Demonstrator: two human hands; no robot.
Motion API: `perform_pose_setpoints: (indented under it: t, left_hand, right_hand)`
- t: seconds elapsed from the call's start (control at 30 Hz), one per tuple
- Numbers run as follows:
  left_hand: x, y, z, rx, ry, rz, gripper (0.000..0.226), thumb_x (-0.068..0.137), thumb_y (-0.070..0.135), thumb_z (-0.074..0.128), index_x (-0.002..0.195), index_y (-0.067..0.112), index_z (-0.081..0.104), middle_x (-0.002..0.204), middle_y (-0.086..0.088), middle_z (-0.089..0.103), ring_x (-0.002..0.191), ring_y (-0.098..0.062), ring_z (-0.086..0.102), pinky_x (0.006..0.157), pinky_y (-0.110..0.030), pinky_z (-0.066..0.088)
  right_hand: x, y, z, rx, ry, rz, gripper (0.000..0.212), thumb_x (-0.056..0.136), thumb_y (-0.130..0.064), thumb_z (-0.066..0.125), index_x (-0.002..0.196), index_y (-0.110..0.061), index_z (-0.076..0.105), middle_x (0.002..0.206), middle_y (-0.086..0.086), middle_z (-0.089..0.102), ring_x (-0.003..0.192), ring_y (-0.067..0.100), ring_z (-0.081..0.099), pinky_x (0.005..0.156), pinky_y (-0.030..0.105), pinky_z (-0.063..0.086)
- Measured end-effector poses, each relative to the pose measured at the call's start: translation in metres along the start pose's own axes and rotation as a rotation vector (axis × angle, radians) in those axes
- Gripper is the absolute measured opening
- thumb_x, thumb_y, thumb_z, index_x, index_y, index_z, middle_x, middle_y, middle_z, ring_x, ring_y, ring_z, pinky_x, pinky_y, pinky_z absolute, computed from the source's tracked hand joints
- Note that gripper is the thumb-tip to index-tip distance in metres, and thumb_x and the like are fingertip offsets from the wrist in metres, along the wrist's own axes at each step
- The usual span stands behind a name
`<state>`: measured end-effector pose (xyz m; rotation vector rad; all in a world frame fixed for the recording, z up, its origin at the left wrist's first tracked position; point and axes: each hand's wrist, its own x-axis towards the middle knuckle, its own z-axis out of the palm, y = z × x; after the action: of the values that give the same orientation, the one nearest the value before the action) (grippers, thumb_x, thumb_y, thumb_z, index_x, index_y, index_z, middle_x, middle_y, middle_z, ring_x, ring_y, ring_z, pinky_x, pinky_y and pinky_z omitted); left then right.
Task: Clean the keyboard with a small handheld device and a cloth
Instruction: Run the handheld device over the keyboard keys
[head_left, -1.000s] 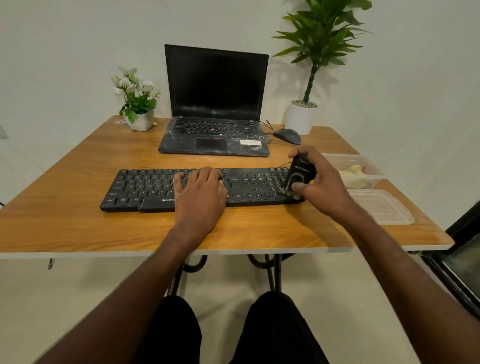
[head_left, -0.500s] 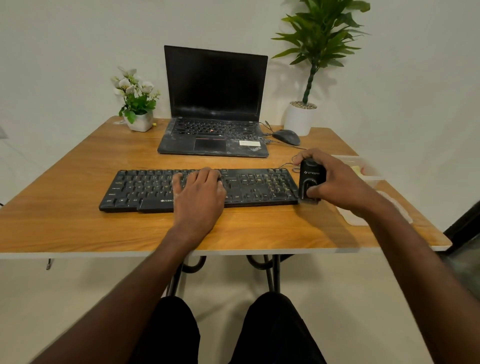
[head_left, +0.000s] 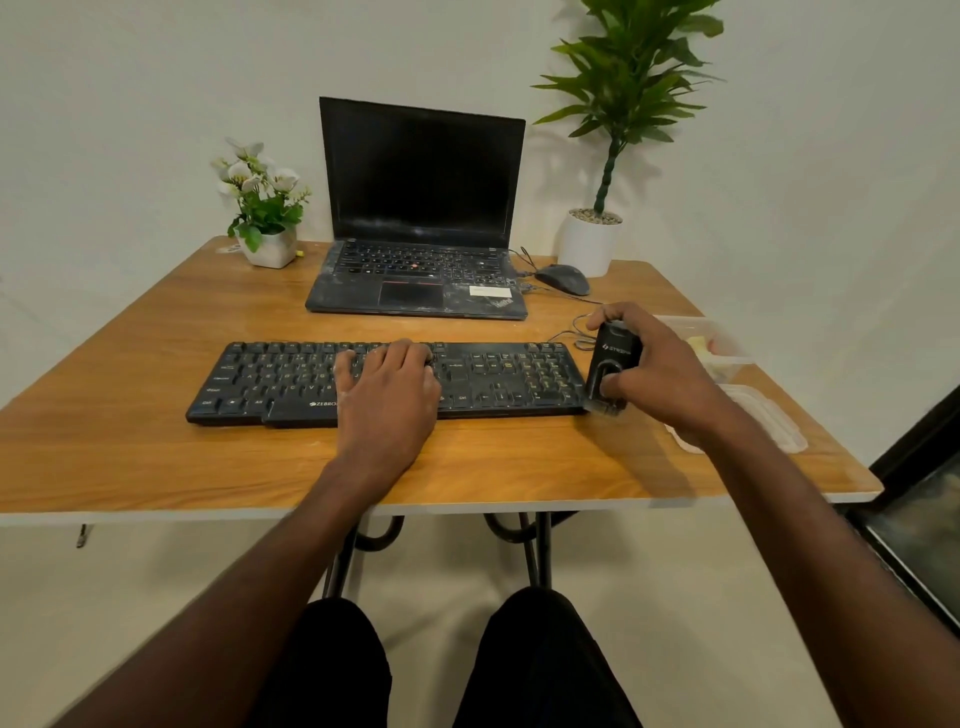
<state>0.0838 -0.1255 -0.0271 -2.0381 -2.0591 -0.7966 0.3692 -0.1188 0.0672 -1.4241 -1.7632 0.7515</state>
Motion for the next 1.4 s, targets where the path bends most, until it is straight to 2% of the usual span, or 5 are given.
perform_pose_setpoints:
  t: [0.17, 0.4, 0.63, 1.2, 1.4]
  left_hand:
    - [0.001, 0.001, 0.0, -0.008, -0.006, -0.001, 0.033, 0.111, 0.035, 0.037, 0.134, 0.024, 0.058, 0.135, 0.004, 0.06, 0.127, -0.02, 0.057, 0.126, -0.06, 0.019]
    - [0.0, 0.004, -0.001, -0.04, -0.027, -0.006, 0.036, 0.114, 0.037, 0.028, 0.132, 0.022, 0.056, 0.135, 0.003, 0.057, 0.126, -0.02, 0.054, 0.119, -0.06, 0.028]
    - [-0.001, 0.003, -0.001, -0.042, -0.024, 0.005, 0.035, 0.114, 0.038, 0.029, 0.131, 0.022, 0.056, 0.131, 0.002, 0.056, 0.122, -0.02, 0.054, 0.115, -0.058, 0.031]
    - [-0.001, 0.002, -0.001, -0.036, -0.045, -0.003, 0.034, 0.115, 0.038, 0.031, 0.134, 0.022, 0.055, 0.135, 0.002, 0.056, 0.127, -0.02, 0.053, 0.119, -0.06, 0.031]
    - [-0.001, 0.003, -0.002, -0.044, -0.017, 0.002, 0.033, 0.115, 0.038, 0.032, 0.133, 0.023, 0.055, 0.133, 0.004, 0.056, 0.123, -0.018, 0.054, 0.117, -0.056, 0.03]
  right_hand:
    - [0.001, 0.002, 0.024, -0.001, 0.238, -0.124, 0.076, 0.077, 0.01, 0.075, 0.124, -0.046, 0.051, 0.115, -0.006, 0.06, 0.099, 0.014, 0.067, 0.067, 0.035, 0.065]
    - [0.002, -0.012, 0.02, -0.041, -0.111, -0.127, 0.07, 0.076, 0.011, 0.074, 0.116, -0.044, 0.057, 0.128, -0.002, 0.056, 0.107, 0.019, 0.063, 0.069, 0.039, 0.066]
    - [-0.004, -0.007, 0.042, -0.129, 0.122, -0.24, 0.076, 0.077, 0.007, 0.076, 0.119, -0.05, 0.048, 0.123, -0.006, 0.058, 0.103, 0.016, 0.065, 0.067, 0.033, 0.064]
    - [-0.002, 0.002, 0.027, -0.331, 0.17, -0.206, 0.077, 0.072, 0.008, 0.072, 0.118, -0.049, 0.048, 0.12, 0.002, 0.058, 0.102, 0.025, 0.06, 0.067, 0.045, 0.061]
    - [-0.006, -0.016, 0.061, -0.07, 0.019, -0.266, 0.072, 0.08, 0.009, 0.074, 0.123, -0.043, 0.05, 0.13, -0.007, 0.05, 0.109, 0.017, 0.062, 0.068, 0.027, 0.063]
